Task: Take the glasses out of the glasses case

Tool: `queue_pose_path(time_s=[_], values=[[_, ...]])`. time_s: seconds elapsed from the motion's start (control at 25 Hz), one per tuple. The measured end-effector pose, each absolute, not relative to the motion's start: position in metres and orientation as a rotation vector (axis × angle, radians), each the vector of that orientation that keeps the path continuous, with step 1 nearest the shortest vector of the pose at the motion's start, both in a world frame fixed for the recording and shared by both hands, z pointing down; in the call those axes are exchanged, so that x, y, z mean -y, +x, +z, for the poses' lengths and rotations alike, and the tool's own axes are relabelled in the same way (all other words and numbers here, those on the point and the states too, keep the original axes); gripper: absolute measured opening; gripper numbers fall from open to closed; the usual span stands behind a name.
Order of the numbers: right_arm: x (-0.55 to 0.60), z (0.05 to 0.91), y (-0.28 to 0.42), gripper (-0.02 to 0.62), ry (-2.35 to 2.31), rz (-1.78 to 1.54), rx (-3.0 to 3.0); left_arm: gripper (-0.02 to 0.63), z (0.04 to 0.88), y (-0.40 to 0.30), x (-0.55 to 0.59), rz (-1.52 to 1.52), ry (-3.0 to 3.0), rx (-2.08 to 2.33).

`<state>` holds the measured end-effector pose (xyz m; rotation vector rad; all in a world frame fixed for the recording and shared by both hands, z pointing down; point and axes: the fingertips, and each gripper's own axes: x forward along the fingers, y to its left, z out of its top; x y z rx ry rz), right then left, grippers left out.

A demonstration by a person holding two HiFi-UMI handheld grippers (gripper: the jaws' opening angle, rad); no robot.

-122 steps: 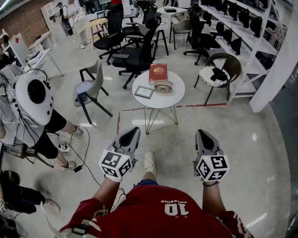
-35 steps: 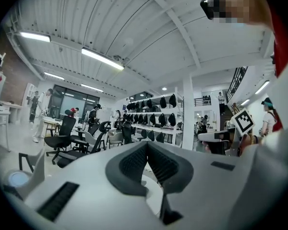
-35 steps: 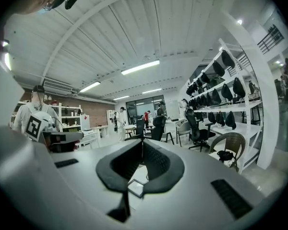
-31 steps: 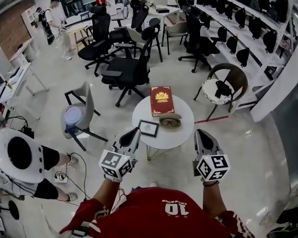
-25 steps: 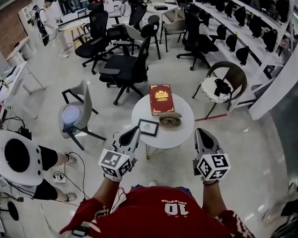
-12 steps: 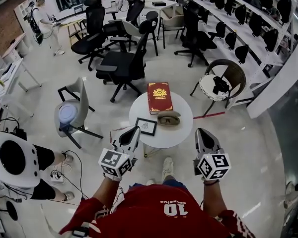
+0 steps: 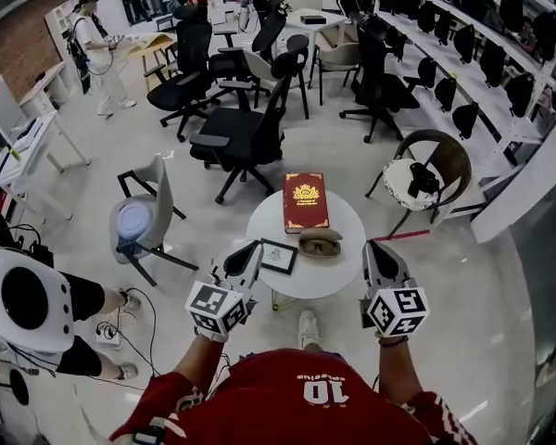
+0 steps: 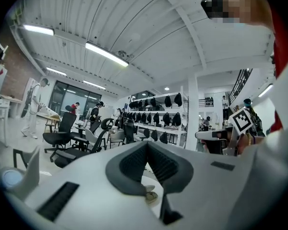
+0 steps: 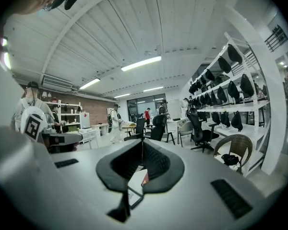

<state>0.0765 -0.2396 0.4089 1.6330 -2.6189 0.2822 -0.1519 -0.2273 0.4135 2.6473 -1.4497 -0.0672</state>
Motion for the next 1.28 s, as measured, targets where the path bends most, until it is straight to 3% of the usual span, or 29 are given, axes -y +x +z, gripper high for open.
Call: queue_pose_path(time_s=[0.52,0.64,0.88,1.28], values=[[0.272,0.417,0.074,0.022,1.550,0.236,2.657,0.009,0.417,-0.138,0.268,-0.052,2.667,1.444],[0.276,0.421,0.069,0.078,1.502,0.232,2.661,0.009,0.421,-0.135,0.273,-0.049,2.670,1.435],[0.284,0.432,0.063,0.086,1.452,0.217,2.649,0.009,0.427,-0.129,0.282,-0.047,2.679,1.409],[0.306,0.506,0.049,0.091,1.268,0.265,2.528,0.009,0.447,-0.117,0.296,-0.024,2.670,1.360]])
